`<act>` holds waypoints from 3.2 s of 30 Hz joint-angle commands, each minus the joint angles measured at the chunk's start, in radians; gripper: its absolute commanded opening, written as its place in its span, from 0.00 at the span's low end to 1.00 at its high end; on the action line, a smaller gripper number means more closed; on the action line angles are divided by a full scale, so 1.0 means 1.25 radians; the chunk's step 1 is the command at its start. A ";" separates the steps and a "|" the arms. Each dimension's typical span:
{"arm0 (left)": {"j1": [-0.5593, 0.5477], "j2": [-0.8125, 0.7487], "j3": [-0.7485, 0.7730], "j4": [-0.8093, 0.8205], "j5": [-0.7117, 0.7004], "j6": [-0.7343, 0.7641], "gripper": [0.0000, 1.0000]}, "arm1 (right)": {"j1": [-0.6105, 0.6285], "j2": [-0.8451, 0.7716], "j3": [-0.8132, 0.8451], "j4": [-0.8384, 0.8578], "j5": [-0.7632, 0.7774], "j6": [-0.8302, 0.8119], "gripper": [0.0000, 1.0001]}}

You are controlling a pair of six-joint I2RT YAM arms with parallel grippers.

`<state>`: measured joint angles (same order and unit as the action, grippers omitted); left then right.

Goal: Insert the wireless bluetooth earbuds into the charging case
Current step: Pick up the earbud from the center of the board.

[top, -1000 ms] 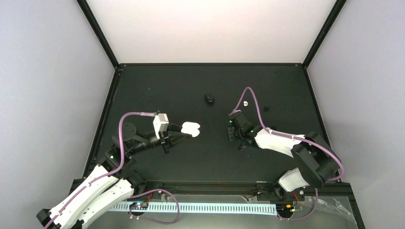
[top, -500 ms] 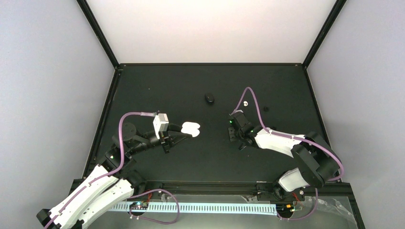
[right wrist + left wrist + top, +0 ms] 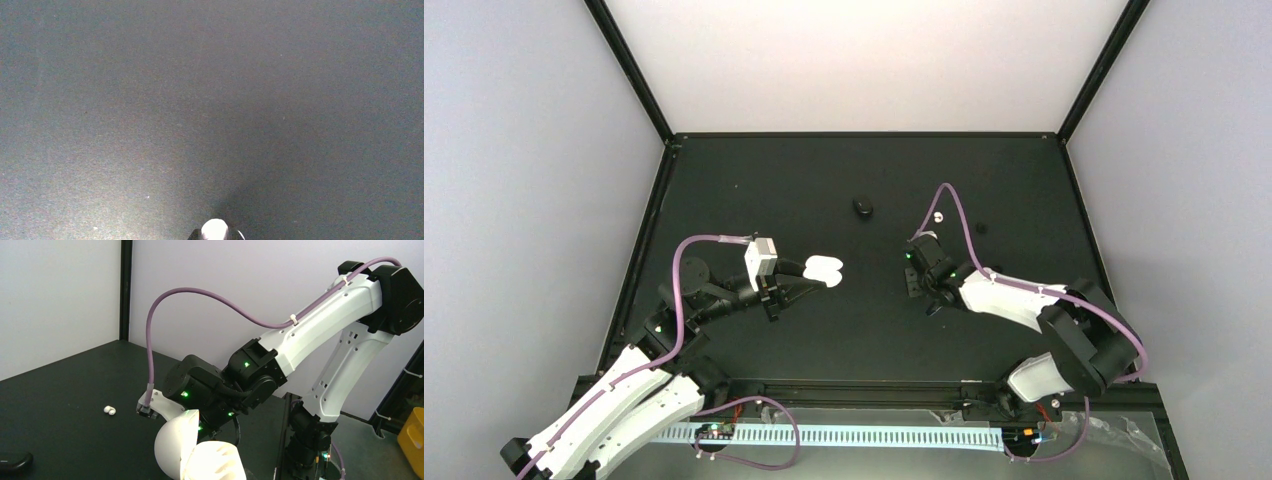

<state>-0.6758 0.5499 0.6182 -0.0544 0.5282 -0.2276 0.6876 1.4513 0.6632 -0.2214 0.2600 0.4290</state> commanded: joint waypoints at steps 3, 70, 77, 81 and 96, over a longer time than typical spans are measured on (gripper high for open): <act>0.000 0.000 0.018 0.002 0.011 0.003 0.01 | -0.012 -0.027 0.013 -0.013 0.036 0.004 0.07; 0.002 -0.001 0.019 -0.002 0.019 0.002 0.02 | -0.017 0.067 -0.014 0.111 -0.413 0.118 0.38; 0.001 0.001 0.018 -0.002 0.021 0.000 0.02 | 0.007 0.022 -0.038 0.098 -0.414 0.139 0.38; 0.001 0.002 0.018 -0.001 0.022 -0.001 0.02 | 0.015 0.004 -0.035 0.078 -0.394 0.141 0.38; 0.002 0.001 0.017 0.001 0.025 -0.003 0.02 | 0.088 -0.052 0.069 -0.068 -0.287 0.042 0.43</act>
<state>-0.6754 0.5518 0.6182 -0.0555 0.5434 -0.2276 0.7589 1.3613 0.7048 -0.2497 -0.1280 0.5289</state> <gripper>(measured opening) 0.222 0.431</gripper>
